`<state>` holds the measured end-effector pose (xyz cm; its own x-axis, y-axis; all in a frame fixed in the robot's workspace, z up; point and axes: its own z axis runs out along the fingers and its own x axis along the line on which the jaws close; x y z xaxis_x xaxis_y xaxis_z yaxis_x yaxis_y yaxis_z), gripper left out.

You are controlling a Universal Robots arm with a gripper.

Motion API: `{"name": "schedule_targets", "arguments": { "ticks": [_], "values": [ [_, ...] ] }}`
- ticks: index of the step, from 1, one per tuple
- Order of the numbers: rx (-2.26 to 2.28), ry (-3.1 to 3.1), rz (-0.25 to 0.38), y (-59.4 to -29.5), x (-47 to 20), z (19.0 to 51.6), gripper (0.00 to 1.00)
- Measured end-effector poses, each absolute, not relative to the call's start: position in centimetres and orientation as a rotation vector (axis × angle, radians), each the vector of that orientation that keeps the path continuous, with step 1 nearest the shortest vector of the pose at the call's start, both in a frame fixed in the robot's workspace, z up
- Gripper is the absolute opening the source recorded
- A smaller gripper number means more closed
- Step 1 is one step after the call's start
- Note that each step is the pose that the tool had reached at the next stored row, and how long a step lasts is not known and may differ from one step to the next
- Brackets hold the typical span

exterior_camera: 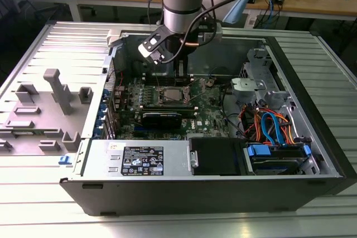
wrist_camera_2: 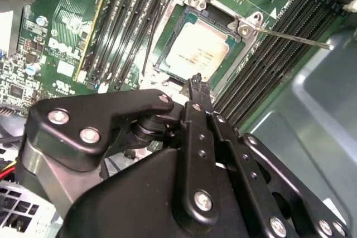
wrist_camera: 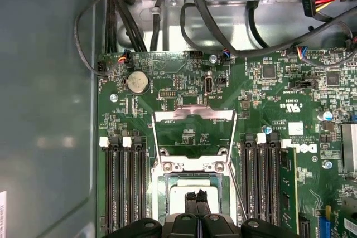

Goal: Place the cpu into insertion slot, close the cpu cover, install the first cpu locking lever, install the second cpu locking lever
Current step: 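Close the cpu cover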

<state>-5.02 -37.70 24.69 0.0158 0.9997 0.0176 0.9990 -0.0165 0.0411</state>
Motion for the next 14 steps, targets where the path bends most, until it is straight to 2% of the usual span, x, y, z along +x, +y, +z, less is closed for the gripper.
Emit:
{"name": "schedule_targets", "arguments": {
  "ticks": [14],
  "values": [
    [2.227,2.192,0.064,-37.7,-3.2,25.5,0.11]
  ]
}}
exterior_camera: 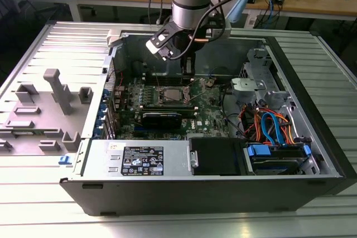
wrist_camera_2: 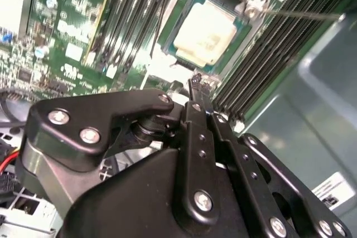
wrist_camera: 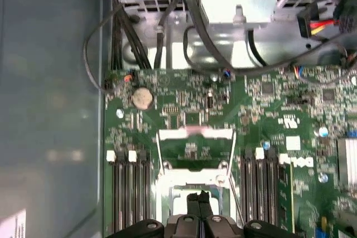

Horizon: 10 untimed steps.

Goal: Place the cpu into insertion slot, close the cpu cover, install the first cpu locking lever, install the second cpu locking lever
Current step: 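Close the cpu cover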

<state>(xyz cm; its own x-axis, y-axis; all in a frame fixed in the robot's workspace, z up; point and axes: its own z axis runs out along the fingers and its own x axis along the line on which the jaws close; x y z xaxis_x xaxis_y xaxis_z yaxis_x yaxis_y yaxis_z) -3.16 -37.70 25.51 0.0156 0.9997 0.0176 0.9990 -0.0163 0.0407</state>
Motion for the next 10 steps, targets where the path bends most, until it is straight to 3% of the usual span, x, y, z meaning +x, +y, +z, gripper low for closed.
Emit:
{"name": "schedule_targets", "arguments": {
  "ticks": [10],
  "values": [
    [2.229,2.194,0.061,-37.70,-2.23,26.34,0.11]
  ]
}}
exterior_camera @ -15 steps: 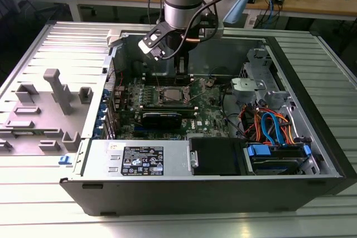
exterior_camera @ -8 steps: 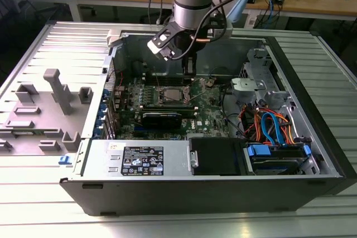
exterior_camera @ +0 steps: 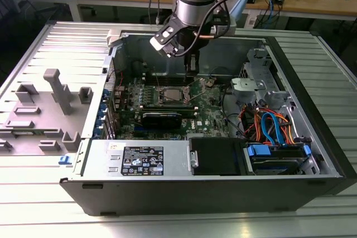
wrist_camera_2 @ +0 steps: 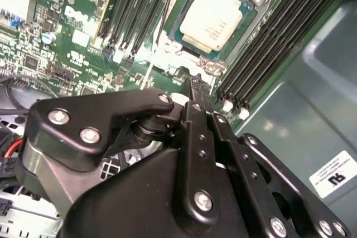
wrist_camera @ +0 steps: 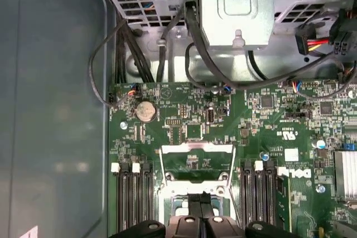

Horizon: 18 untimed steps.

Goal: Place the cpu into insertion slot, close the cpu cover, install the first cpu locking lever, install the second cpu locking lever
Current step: 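Close the cpu cover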

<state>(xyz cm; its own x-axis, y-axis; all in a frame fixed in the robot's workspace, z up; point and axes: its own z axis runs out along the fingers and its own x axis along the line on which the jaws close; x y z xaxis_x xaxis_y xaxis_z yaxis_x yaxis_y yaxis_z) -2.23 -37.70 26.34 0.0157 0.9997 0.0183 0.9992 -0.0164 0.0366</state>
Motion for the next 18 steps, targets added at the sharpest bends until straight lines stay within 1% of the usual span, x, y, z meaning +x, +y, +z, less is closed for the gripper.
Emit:
{"name": "schedule_targets", "arguments": {
  "ticks": [11,18],
  "values": [
    [2.235,2.199,0.050,-37.7,-0.1,26.3,0.11],
    [2.235,2.199,0.050,-37.7,0.1,26.3,0.11]
  ]
}}
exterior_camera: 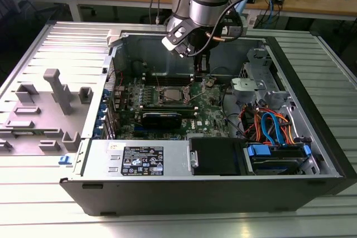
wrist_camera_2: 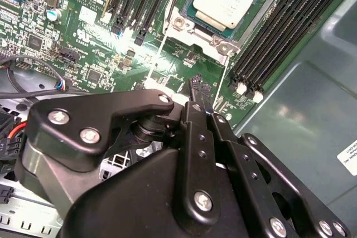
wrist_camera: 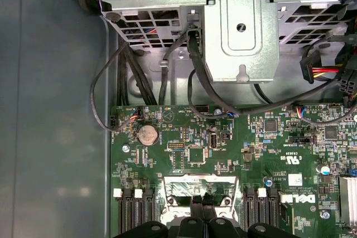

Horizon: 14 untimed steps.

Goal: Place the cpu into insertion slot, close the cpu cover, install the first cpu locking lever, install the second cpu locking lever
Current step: 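Close the cpu cover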

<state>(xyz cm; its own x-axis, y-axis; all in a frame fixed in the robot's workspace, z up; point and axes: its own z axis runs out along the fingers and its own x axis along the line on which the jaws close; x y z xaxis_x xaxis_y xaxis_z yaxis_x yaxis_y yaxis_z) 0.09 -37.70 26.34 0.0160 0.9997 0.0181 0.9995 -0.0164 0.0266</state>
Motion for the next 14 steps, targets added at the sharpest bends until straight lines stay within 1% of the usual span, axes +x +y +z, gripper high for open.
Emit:
{"name": "schedule_targets", "arguments": {
  "ticks": [14],
  "values": [
    [2.235,2.199,0.050,-37.70,0.44,26.34,0.11]
  ]
}}
